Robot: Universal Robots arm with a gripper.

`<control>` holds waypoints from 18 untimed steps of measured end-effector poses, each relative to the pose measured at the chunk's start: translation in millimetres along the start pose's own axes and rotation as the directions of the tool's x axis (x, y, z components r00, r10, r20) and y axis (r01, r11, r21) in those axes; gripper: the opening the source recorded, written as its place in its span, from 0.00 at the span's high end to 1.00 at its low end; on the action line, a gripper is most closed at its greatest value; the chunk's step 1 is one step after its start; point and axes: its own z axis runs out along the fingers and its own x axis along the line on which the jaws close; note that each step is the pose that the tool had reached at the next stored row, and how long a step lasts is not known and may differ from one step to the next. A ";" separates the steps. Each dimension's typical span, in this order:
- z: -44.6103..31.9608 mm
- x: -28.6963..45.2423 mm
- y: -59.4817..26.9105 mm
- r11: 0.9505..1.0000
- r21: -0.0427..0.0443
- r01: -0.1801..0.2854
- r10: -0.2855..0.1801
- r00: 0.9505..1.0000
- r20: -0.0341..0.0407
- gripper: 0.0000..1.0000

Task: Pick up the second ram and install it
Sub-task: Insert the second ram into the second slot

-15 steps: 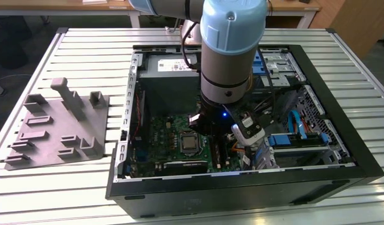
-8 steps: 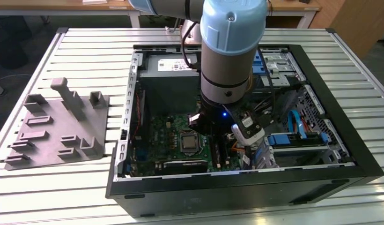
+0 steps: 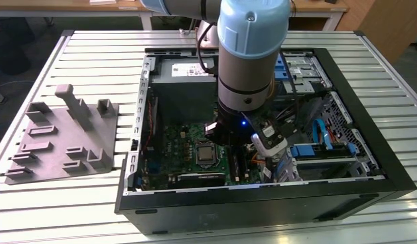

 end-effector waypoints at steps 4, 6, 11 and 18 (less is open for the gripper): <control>-3.7 -0.3 -1.0 1.000 0.000 0.000 0.000 1.000 0.000 0.86; -4.6 -0.4 -1.8 1.000 0.000 0.000 0.000 1.000 0.000 0.86; -4.7 -0.4 -1.9 1.000 0.000 -0.002 0.002 1.000 0.000 0.86; -4.5 1.3 -2.7 1.000 0.001 -0.011 0.011 1.000 0.001 0.86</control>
